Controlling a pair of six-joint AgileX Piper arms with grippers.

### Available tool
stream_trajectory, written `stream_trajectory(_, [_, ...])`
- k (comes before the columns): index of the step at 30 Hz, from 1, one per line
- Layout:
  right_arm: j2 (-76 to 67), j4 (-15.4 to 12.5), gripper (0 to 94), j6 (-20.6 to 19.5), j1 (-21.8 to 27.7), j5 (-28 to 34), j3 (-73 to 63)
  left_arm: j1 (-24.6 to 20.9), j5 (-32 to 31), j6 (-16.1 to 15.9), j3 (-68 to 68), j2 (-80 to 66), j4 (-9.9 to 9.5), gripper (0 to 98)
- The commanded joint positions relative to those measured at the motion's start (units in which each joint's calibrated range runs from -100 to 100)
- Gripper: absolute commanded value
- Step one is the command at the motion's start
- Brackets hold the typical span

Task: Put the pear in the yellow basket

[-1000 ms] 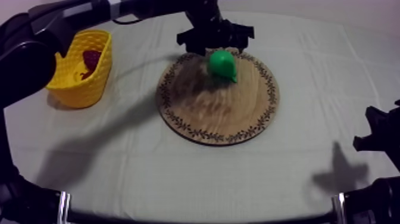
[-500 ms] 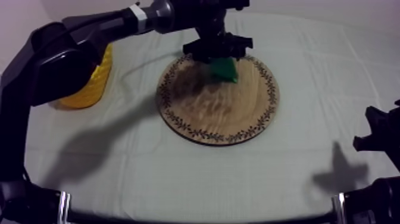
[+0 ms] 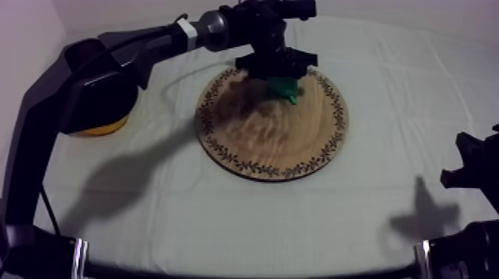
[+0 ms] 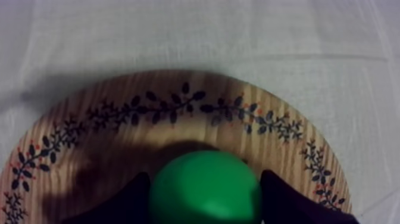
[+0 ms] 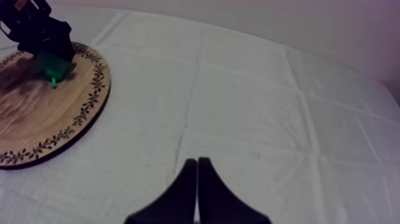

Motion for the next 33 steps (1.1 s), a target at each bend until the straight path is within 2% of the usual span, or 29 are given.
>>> stream_trajectory(1, [0.0, 0.0, 0.5, 0.0, 0.0, 0.0, 0.1, 0.0, 0.2, 0.0, 0.0, 0.2, -0.02, 60.0])
stream_trajectory(9, [0.0, 0.0, 0.5, 0.0, 0.0, 0.0, 0.1, -0.2, 0.2, -0.3, 3.2, -3.7, -0.27, 47.2])
stream_trajectory(20, [0.0, 0.0, 0.5, 0.0, 0.0, 0.0, 0.1, -3.7, 1.4, -3.1, 18.7, -24.7, 1.75, 43.8])
stream_trajectory(26, [0.0, 0.0, 0.5, 0.0, 0.0, 0.0, 0.1, -8.8, 1.9, -5.9, 34.1, -39.8, 3.19, 46.4])
stream_trajectory(33, [0.0, 0.0, 0.5, 0.0, 0.0, 0.0, 0.1, -18.8, -2.1, -12.7, 48.9, -53.6, 4.99, 48.3])
